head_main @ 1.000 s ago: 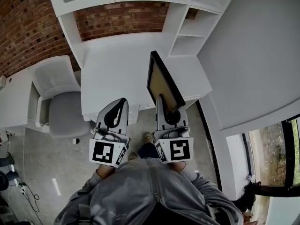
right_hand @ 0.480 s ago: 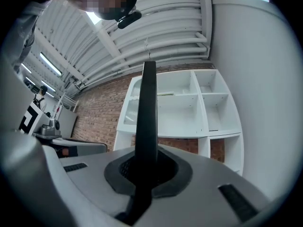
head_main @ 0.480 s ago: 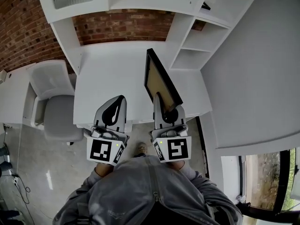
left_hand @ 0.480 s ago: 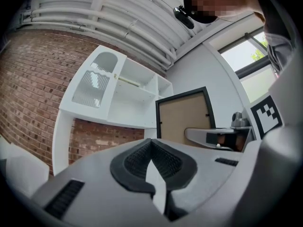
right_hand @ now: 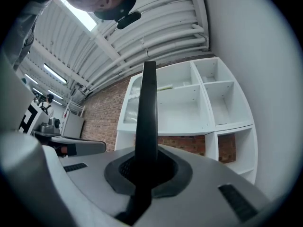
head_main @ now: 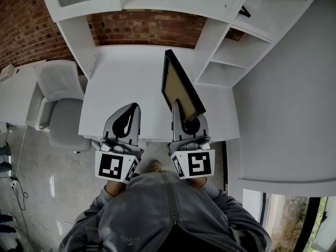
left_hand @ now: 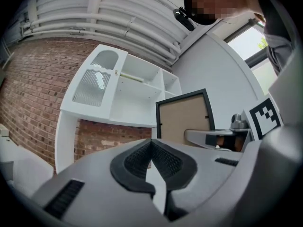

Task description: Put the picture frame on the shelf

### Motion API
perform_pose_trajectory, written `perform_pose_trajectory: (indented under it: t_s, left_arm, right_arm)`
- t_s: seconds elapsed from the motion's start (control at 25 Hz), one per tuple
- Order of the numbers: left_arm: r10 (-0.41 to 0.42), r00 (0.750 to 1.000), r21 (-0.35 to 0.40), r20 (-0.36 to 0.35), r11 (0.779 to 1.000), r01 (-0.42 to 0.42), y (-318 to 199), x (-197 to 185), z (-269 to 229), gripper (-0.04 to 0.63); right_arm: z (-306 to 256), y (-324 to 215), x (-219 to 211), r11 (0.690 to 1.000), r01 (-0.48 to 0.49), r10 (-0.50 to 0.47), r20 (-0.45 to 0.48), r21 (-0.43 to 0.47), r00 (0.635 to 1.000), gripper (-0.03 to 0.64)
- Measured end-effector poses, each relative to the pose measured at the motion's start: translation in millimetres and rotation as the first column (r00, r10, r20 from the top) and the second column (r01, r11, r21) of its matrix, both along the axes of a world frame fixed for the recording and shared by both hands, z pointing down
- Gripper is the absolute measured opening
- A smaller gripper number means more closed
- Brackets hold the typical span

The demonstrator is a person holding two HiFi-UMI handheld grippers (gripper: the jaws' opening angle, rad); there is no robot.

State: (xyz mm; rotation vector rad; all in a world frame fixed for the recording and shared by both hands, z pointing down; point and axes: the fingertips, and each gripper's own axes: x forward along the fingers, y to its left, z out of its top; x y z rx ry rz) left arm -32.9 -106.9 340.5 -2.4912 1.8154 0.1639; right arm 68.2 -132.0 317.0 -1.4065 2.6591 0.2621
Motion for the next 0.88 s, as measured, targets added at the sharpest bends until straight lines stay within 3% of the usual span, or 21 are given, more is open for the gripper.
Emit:
perform_pose_trajectory:
  t_s: [0.4,0.88]
  left_arm:
    - [-0.038,0.999,-0.010,0.005,0.999,0.038,-12.4,-6.5,5.1,0.006]
    - [0.103,0.995,0.011,0.014,0.995,-0.104,-76.5,-21.4,-10.7,0.006]
  right_arm:
    - [3.4,-14.9,-1.2,1.000,0.028,-0.028,0.003,-0.002,1.000,0.032]
    - [-13.6,-54.1,-23.2,0.996,-0.080,0.080,-0.013,0.038,0.997,0.033]
